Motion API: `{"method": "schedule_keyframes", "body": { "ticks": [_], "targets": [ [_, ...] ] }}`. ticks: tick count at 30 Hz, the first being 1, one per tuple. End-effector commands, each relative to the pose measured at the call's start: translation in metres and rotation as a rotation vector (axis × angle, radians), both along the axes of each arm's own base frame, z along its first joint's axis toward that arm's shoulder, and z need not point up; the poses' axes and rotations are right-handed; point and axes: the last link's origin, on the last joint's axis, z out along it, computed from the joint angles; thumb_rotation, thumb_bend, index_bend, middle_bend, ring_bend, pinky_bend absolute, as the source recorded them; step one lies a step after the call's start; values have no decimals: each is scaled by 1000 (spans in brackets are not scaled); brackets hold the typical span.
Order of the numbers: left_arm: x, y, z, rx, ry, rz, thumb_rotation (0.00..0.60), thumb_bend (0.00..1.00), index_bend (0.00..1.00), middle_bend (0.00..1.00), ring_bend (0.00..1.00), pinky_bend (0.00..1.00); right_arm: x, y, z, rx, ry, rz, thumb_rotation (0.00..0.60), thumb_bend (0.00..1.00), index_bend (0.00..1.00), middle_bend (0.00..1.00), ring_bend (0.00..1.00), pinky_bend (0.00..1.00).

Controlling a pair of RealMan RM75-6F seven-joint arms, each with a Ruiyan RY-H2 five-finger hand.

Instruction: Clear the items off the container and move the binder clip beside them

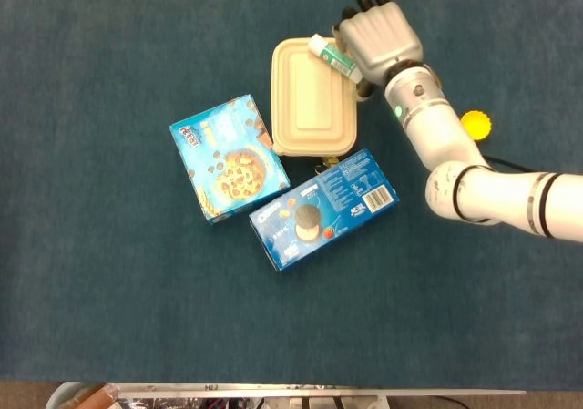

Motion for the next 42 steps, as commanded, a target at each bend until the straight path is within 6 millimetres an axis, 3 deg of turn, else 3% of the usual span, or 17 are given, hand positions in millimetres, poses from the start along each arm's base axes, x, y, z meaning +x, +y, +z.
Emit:
{"method": "schedule_keyframes", "body": {
  "ticks": [1,5,24,42],
  "targets": [
    [-1,-1,0,2,-1,5,600,392,183,133,97,47,4,-3,2,6,-34,-1,446,0,395,231,4,0],
    [-1,-1,-1,0,-4,7,600,392,183,133,97,47,0,-5,5,6,-39,-6,415,0,395,231,4,0],
    [-4,0,-2,-2,0,21,600,392,183,132,97,47,-11,-19,-8,-1,-17,-58,414,0,384,231,4,0],
    [-5,0,1,10,4,26,600,393,183,132,97,47,5,-19,-29,43,-36,-47,413,0,384,231,4,0]
  ]
}}
